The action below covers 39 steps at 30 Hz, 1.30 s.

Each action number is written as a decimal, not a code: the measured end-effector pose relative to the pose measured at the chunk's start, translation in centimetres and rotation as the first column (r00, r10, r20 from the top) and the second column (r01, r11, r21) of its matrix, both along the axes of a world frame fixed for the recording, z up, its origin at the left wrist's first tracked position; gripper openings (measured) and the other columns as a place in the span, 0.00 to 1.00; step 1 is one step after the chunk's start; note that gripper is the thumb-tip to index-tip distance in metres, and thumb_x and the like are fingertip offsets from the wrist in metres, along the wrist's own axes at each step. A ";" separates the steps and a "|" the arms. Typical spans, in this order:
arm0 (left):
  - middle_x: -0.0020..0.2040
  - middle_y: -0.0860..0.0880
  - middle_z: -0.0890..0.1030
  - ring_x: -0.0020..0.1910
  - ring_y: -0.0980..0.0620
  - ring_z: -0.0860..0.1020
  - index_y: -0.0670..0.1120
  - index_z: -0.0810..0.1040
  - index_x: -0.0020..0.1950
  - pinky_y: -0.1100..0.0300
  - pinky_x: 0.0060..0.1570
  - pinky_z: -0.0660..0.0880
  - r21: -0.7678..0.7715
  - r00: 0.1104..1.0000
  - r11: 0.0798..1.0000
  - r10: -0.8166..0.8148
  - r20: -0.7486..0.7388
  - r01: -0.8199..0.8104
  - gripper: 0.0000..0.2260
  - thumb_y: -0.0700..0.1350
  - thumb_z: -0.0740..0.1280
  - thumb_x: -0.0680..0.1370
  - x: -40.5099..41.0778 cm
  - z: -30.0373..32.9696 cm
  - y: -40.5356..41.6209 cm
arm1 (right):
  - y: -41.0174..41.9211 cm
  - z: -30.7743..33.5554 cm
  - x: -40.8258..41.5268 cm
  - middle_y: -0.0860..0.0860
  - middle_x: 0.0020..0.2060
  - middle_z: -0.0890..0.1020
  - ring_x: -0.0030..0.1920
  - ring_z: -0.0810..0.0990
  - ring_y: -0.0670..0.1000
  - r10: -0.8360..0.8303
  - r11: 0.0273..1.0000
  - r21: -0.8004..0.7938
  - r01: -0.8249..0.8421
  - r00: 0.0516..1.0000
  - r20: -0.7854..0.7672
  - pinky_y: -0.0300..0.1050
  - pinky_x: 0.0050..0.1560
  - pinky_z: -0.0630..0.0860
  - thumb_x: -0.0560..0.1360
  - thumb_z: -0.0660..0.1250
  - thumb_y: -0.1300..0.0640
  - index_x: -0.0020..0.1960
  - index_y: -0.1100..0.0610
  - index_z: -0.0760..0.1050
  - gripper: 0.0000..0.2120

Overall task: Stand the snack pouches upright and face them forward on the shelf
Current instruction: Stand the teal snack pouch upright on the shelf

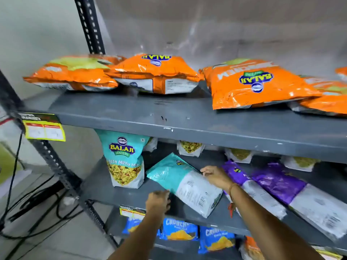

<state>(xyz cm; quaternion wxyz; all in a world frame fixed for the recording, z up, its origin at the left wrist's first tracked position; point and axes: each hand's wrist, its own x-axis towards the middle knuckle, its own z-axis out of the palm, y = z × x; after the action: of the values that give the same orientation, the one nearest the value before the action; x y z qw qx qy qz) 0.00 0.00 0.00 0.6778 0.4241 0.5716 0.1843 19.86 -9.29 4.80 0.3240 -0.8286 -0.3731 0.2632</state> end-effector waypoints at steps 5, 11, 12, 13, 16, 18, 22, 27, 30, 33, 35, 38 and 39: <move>0.41 0.42 0.82 0.40 0.45 0.82 0.40 0.77 0.40 0.54 0.33 0.79 -0.185 0.988 0.972 0.154 0.020 -0.148 0.10 0.45 0.72 0.75 2.6 -2.6 0.5 | 4.2 -2.2 2.1 0.60 0.59 0.83 0.60 0.80 0.57 -0.022 0.989 -0.139 0.042 0.990 0.139 0.44 0.56 0.72 0.77 0.61 0.64 0.56 0.64 0.82 0.14; 0.35 0.43 0.83 0.37 0.44 0.83 0.44 0.79 0.34 0.44 0.48 0.83 -0.112 0.968 0.962 0.244 -0.052 -0.248 0.10 0.46 0.74 0.72 3.6 -3.5 0.4 | 6.3 -3.5 3.5 0.66 0.39 0.84 0.39 0.81 0.52 0.024 0.962 -0.274 0.018 0.989 0.149 0.46 0.35 0.72 0.72 0.63 0.61 0.40 0.67 0.80 0.11; 0.36 0.43 0.83 0.37 0.44 0.83 0.44 0.80 0.35 0.44 0.48 0.83 -0.118 0.969 0.962 0.242 -0.054 -0.246 0.09 0.45 0.74 0.72 3.7 -3.5 0.5 | 6.3 -3.7 3.5 0.66 0.38 0.84 0.40 0.82 0.53 0.007 0.963 -0.266 0.029 0.991 0.133 0.47 0.37 0.75 0.71 0.64 0.61 0.40 0.67 0.80 0.10; 0.38 0.42 0.84 0.38 0.44 0.84 0.44 0.81 0.36 0.45 0.48 0.83 -0.125 0.970 0.962 0.236 -0.058 -0.241 0.08 0.46 0.73 0.72 3.9 -3.5 0.4 | 6.3 -4.0 3.6 0.66 0.40 0.84 0.43 0.83 0.55 -0.021 0.968 -0.244 0.052 0.992 0.127 0.49 0.41 0.78 0.71 0.65 0.61 0.41 0.68 0.81 0.10; 0.43 0.40 0.83 0.45 0.41 0.83 0.43 0.80 0.38 0.46 0.53 0.82 -0.108 0.976 0.972 0.202 -0.080 -0.210 0.08 0.47 0.71 0.73 4.9 -3.4 0.7 | 5.7 -4.0 3.8 0.63 0.41 0.86 0.43 0.82 0.52 -0.095 0.976 -0.187 0.111 0.991 0.094 0.50 0.46 0.80 0.70 0.68 0.61 0.44 0.66 0.83 0.10; 0.43 0.40 0.82 0.43 0.42 0.81 0.42 0.79 0.39 0.54 0.50 0.80 -0.089 0.985 0.982 0.163 -0.062 -0.169 0.08 0.45 0.68 0.75 5.4 -2.9 0.5 | 4.9 -3.7 3.7 0.63 0.40 0.85 0.41 0.79 0.51 -0.132 0.979 -0.151 0.140 0.989 0.062 0.48 0.43 0.77 0.71 0.68 0.61 0.44 0.67 0.82 0.09; 0.40 0.43 0.74 0.37 0.48 0.70 0.40 0.78 0.44 0.58 0.39 0.67 0.016 0.986 0.986 0.163 0.032 -0.163 0.08 0.42 0.62 0.77 5.8 -1.6 -0.2 | 2.9 -2.5 3.3 0.62 0.42 0.81 0.41 0.75 0.51 -0.211 0.974 0.052 0.219 0.969 -0.127 0.46 0.47 0.71 0.75 0.67 0.67 0.51 0.73 0.80 0.09; 0.47 0.45 0.73 0.47 0.48 0.70 0.48 0.68 0.43 0.54 0.50 0.68 0.264 0.965 0.957 0.046 0.260 -0.117 0.10 0.37 0.54 0.81 6.1 1.6 0.6 | 0.7 0.2 2.5 0.58 0.48 0.81 0.47 0.77 0.52 -0.253 0.869 0.350 0.349 0.922 -0.293 0.50 0.51 0.75 0.77 0.63 0.69 0.54 0.71 0.79 0.09; 0.46 0.46 0.75 0.46 0.49 0.72 0.50 0.68 0.43 0.53 0.49 0.70 0.432 0.965 0.898 -0.036 0.260 -0.083 0.10 0.37 0.55 0.78 6.2 3.6 2.0 | 0.1 1.3 1.7 0.52 0.41 0.82 0.41 0.78 0.48 -0.254 0.791 0.465 0.397 0.905 -0.341 0.42 0.45 0.77 0.77 0.66 0.66 0.42 0.55 0.79 0.09; 0.49 0.43 0.78 0.48 0.47 0.74 0.45 0.71 0.49 0.48 0.54 0.73 0.564 0.974 0.825 -0.096 0.203 -0.037 0.05 0.38 0.56 0.79 6.6 5.0 3.7 | -0.1 1.0 1.0 0.53 0.42 0.84 0.45 0.80 0.52 -0.284 0.733 0.536 0.418 0.905 -0.317 0.50 0.54 0.78 0.76 0.67 0.65 0.39 0.50 0.79 0.12; 0.53 0.39 0.79 0.53 0.42 0.76 0.41 0.71 0.51 0.45 0.57 0.73 0.612 0.986 0.790 -0.114 0.121 0.016 0.05 0.39 0.57 0.80 6.8 5.1 4.6 | -0.3 0.0 0.5 0.49 0.39 0.84 0.45 0.81 0.52 -0.328 0.721 0.540 0.435 0.900 -0.287 0.51 0.55 0.79 0.76 0.66 0.65 0.38 0.49 0.79 0.14; 0.54 0.36 0.79 0.55 0.39 0.77 0.41 0.72 0.48 0.43 0.59 0.73 0.648 0.987 0.752 -0.163 0.004 0.121 0.05 0.36 0.58 0.79 6.8 4.2 5.1 | -0.4 -2.2 0.0 0.49 0.38 0.83 0.43 0.80 0.52 -0.344 0.781 0.469 0.413 0.911 -0.229 0.54 0.51 0.78 0.77 0.64 0.64 0.38 0.51 0.79 0.13; 0.53 0.36 0.79 0.55 0.38 0.77 0.42 0.73 0.47 0.43 0.60 0.73 0.658 0.983 0.738 -0.185 -0.015 0.149 0.06 0.35 0.58 0.78 6.7 3.7 5.1 | -0.3 -2.9 -0.1 0.52 0.40 0.84 0.45 0.81 0.53 -0.335 0.802 0.439 0.406 0.913 -0.233 0.56 0.52 0.78 0.77 0.63 0.63 0.42 0.55 0.80 0.10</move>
<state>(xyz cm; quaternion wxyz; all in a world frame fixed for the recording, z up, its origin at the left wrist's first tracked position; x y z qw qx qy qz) 6.73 5.07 3.70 0.5140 0.6795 0.4127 0.3222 19.79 -9.64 1.92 0.5894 -0.7583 -0.2325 0.1536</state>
